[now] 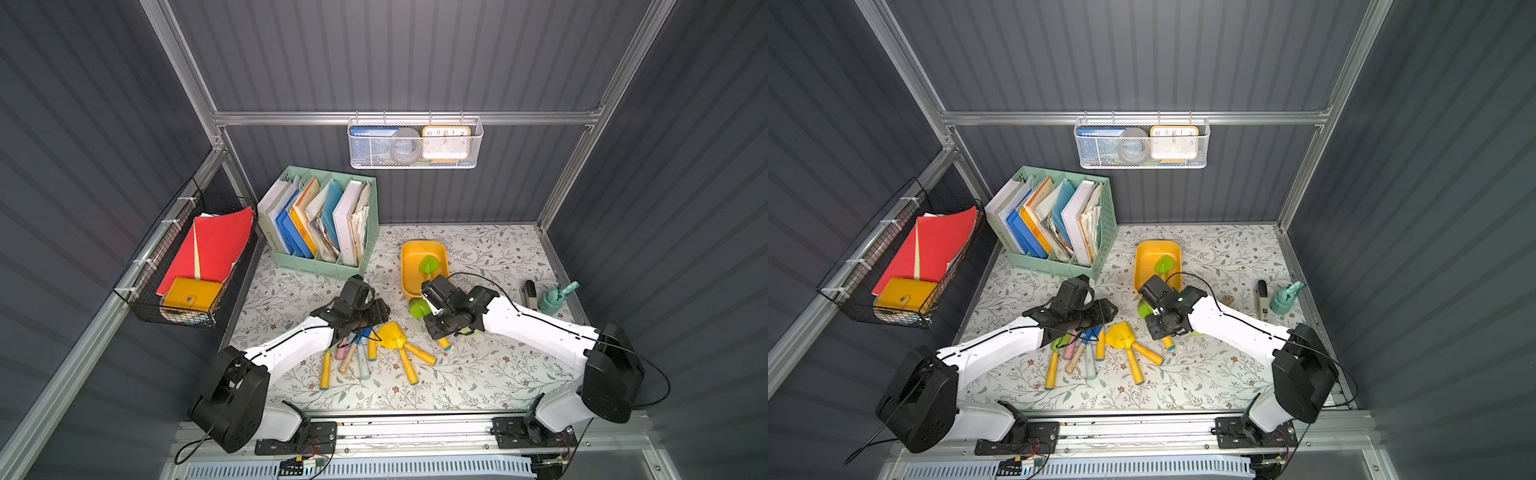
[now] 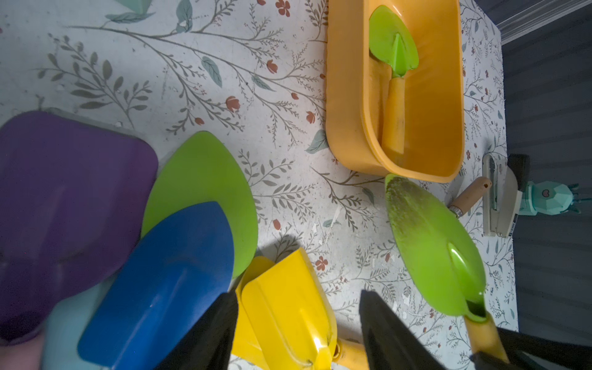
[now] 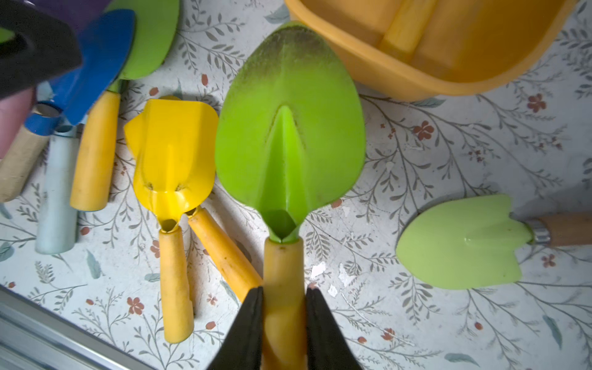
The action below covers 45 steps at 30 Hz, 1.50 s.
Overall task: Put the shovel into the storage box
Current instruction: Pick up the shovel from the center of the board, then place the shovel in the storage box.
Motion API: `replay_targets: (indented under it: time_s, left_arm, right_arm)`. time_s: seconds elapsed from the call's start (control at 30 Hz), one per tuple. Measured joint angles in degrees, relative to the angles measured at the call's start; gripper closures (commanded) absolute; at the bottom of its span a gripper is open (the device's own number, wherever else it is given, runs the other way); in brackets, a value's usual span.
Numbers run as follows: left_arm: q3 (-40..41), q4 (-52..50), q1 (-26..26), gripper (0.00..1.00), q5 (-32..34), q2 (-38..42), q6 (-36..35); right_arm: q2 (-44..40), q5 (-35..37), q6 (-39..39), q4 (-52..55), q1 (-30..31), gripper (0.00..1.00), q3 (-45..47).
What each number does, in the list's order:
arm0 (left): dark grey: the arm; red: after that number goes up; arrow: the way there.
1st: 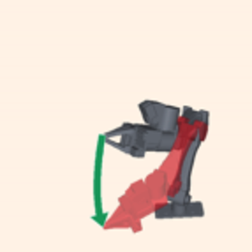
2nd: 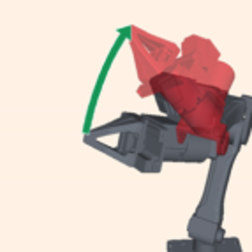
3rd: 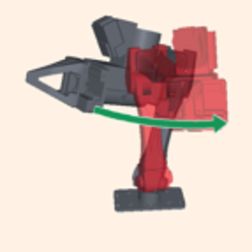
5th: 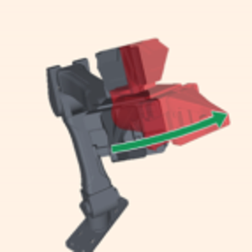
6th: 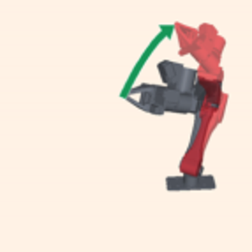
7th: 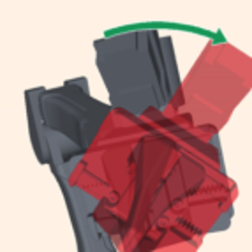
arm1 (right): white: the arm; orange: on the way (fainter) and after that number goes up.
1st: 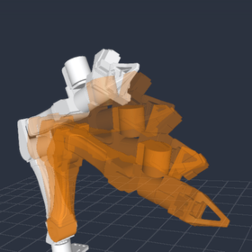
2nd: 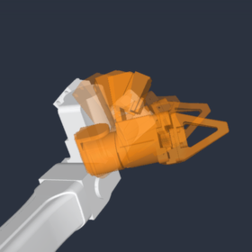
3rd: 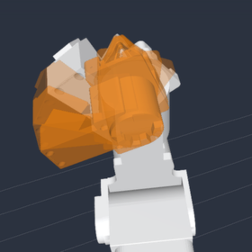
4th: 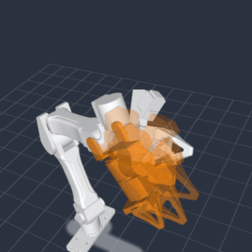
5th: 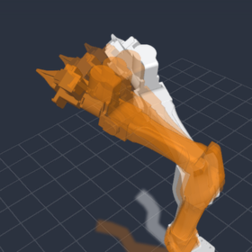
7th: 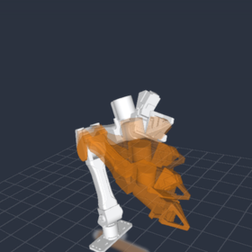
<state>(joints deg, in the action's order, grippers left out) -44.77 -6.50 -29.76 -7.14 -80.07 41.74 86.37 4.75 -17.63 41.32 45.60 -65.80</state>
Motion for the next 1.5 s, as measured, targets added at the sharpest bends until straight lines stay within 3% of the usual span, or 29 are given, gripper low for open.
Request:
replay_targets:
  time_s: [0.3, 0.77, 1.5]
  left_arm:
    - [-0.46, 2.21, 0.0, 0.34, -0.39, -0.52, 0.13]
    - [-1.2, 5.49, 0.0, 0.34, -2.71, -3.45, 0.42]
    - [-1.29, 6.82, 0.0, 0.34, -3.52, -5.01, 0.44]
  right_arm:
    - [2.49, 0.07, -2.03, -0.5, -4.26, 0.83, -9.25]
    - [26.51, -0.39, -7.08, -2.27, -14.14, 0.84, -31.89]
    - [39.54, -0.02, -12.66, -3.45, -17.59, 0.84, -38.64]
